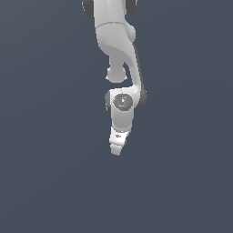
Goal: Pick up the object and move it to a goal position.
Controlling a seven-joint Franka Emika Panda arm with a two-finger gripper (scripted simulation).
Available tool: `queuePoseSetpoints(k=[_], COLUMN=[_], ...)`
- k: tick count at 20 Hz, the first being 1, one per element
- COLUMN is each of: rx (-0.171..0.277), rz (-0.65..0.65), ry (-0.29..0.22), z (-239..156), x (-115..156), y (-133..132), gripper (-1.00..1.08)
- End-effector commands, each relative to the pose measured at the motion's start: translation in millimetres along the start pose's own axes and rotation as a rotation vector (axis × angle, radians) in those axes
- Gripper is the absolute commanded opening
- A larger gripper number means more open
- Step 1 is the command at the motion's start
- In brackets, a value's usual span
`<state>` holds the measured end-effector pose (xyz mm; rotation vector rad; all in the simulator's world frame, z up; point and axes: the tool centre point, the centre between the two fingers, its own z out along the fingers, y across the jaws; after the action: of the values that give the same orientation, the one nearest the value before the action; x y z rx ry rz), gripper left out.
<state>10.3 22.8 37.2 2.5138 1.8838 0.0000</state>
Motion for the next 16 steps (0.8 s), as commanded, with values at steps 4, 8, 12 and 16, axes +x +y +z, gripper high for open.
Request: queuePoseSetpoints(k=[4, 8, 12, 16], rx=[0.0, -0.001, -0.014, -0.051], rz=[0.0, 0.0, -0.004, -0.015], ry=[0.0, 0.0, 0.005, 0.018], z=[1, 0, -8, -30], x=[0, 0, -2, -8], y=[0, 0, 6, 21], gripper=[-1.0, -1.0, -1.0, -1.0])
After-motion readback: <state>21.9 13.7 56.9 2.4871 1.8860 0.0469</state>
